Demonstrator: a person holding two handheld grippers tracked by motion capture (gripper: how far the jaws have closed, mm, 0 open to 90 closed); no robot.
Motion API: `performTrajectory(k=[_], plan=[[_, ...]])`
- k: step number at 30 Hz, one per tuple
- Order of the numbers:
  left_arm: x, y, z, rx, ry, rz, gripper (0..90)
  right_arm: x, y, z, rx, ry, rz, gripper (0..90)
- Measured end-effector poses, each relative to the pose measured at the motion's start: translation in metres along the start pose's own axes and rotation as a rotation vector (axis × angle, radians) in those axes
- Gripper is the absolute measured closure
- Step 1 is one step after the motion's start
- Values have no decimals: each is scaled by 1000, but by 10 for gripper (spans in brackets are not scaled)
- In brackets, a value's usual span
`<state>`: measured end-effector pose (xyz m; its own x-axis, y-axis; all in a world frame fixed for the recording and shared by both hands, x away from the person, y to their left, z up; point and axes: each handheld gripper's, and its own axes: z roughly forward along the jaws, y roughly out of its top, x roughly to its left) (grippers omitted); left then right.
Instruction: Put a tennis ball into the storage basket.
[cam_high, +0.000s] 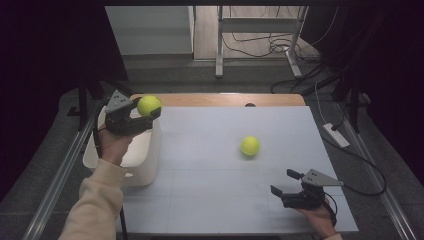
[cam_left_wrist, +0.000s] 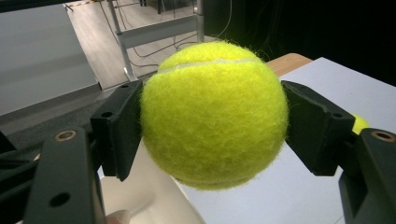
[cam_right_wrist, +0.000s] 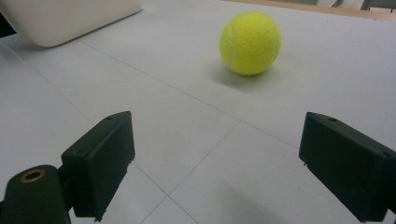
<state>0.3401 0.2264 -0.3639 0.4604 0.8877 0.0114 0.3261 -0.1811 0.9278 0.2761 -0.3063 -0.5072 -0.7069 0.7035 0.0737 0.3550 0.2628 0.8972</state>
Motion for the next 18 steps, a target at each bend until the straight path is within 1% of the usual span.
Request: performTrajectory(k=[12,18], plan=[[8,-1,-1,8,23,-6,267,0,0,0,0,-1,0,105],[14,-3,-1,17,40,-15,268,0,0,0,-1,-1,0,105]])
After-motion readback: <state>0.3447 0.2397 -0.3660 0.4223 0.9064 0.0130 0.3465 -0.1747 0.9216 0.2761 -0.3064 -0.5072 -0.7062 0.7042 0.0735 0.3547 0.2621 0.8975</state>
